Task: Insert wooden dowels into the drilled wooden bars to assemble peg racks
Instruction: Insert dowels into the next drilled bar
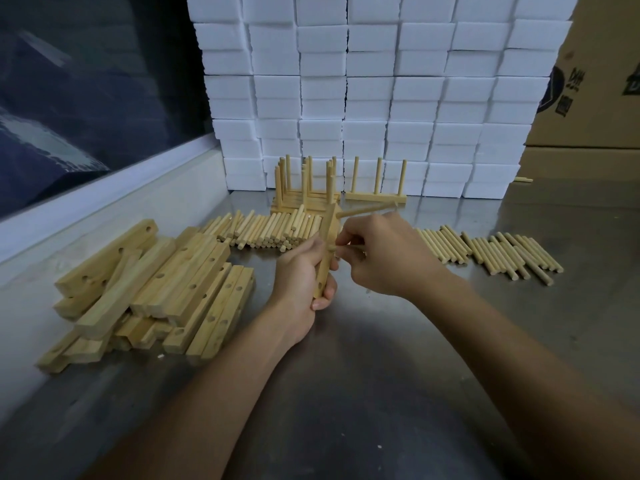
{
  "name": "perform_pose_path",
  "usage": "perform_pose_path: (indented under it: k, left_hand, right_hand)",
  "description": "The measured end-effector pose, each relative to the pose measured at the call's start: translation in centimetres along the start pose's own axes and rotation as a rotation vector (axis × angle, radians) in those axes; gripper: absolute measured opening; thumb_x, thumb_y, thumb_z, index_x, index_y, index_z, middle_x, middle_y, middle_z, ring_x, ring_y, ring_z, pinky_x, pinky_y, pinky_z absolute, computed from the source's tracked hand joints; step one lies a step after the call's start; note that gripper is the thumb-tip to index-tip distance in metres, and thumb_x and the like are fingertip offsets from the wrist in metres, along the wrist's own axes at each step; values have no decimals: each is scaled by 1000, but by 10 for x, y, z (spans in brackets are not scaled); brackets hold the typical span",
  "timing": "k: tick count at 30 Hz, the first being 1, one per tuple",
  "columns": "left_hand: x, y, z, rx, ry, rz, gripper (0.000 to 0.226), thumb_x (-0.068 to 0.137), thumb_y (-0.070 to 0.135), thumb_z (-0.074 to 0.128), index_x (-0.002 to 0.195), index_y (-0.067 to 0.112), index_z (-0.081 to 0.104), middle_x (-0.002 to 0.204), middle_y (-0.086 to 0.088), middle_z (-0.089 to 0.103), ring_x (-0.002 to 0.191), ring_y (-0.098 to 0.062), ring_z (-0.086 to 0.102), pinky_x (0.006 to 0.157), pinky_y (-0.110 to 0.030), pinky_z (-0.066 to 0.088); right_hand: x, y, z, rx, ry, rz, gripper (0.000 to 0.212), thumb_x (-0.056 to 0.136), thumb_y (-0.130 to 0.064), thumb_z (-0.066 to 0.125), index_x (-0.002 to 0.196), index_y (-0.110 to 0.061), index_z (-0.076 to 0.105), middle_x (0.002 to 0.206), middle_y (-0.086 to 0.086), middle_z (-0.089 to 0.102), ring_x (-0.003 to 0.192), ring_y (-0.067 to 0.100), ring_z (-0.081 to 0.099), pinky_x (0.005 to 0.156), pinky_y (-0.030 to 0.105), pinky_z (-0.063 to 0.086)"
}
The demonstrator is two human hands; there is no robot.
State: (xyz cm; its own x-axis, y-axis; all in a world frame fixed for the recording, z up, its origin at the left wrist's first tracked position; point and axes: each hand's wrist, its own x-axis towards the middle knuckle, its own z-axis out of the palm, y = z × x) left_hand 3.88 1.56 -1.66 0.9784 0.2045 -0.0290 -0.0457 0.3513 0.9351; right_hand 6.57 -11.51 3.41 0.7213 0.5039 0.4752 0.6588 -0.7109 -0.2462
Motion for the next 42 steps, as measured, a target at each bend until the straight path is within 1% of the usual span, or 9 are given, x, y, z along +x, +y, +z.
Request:
perform_pose_path:
  k: [5, 11, 15, 17, 23, 28, 32, 34, 42]
  left_hand:
    - [1, -2, -1, 17, -28, 14, 30, 105, 17, 43, 129, 6, 59, 72, -7, 51, 37, -13, 35, 30, -16, 18]
    - [1, -4, -1, 64, -41, 44, 30, 104, 19, 45, 129, 13, 62, 68, -3, 52, 38, -12, 36, 31, -17, 19]
    - [3, -5, -1, 41, -26, 45, 24, 104, 18, 46, 107, 17, 70, 61, -1, 53, 36, -13, 36, 31, -15, 17]
    - [3, -5, 0, 42, -21, 47, 22, 104, 18, 47, 108, 20, 69, 56, 2, 53, 35, -12, 36, 31, -15, 17]
    - [3, -8, 2, 170, 1, 83, 30, 105, 21, 47, 129, 12, 62, 67, -3, 54, 39, -13, 36, 32, -18, 20]
    - [4, -7, 2, 116, 25, 49, 29, 104, 20, 48, 131, 22, 60, 55, 1, 53, 37, -14, 37, 32, -17, 20]
    - [3, -8, 2, 183, 18, 79, 31, 105, 21, 47, 132, 16, 61, 63, 0, 55, 37, -13, 37, 33, -17, 20]
    - [3, -10, 4, 242, 30, 106, 33, 105, 23, 46, 135, 18, 60, 69, -3, 58, 37, -13, 37, 34, -18, 22]
    - [0, -5, 4, 196, 38, 66, 36, 105, 19, 45, 141, 20, 52, 74, -4, 57, 39, -12, 43, 32, -19, 24]
  right_hand:
    - [-1, -5, 2, -41, 35, -22, 12, 86, -13, 61, 85, -12, 73, 74, -7, 58, 70, 16, 56, 65, 31, 50]
    - [3, 2, 9, 217, -23, 275, 25, 92, -23, 62, 70, -16, 72, 58, 0, 60, 44, 7, 45, 46, 20, 35]
    - [-1, -1, 11, -113, 29, 35, 31, 95, -26, 54, 68, -14, 61, 54, -7, 45, 50, 16, 42, 54, 28, 36]
    - [-3, -2, 15, -193, 63, 44, 32, 95, -30, 52, 70, -14, 64, 57, -5, 50, 52, 18, 44, 54, 27, 35]
    - [8, 5, 8, 501, -128, 601, 28, 90, -26, 63, 72, -8, 75, 51, -2, 53, 31, 4, 35, 35, 19, 32]
    - [1, -6, 13, -16, -34, 236, 33, 95, -29, 55, 69, -12, 67, 60, 1, 60, 50, 14, 52, 54, 27, 42]
    - [4, 2, 9, 409, -126, 514, 31, 93, -25, 60, 74, -6, 74, 39, -9, 46, 31, 4, 35, 36, 16, 29]
    - [3, 5, 4, 620, -176, 640, 30, 95, -22, 59, 78, -2, 75, 47, -2, 46, 34, 6, 28, 36, 18, 24]
    - [3, 7, 5, 589, -152, 570, 26, 93, -28, 64, 76, -13, 76, 58, -5, 69, 40, 1, 47, 40, 17, 37]
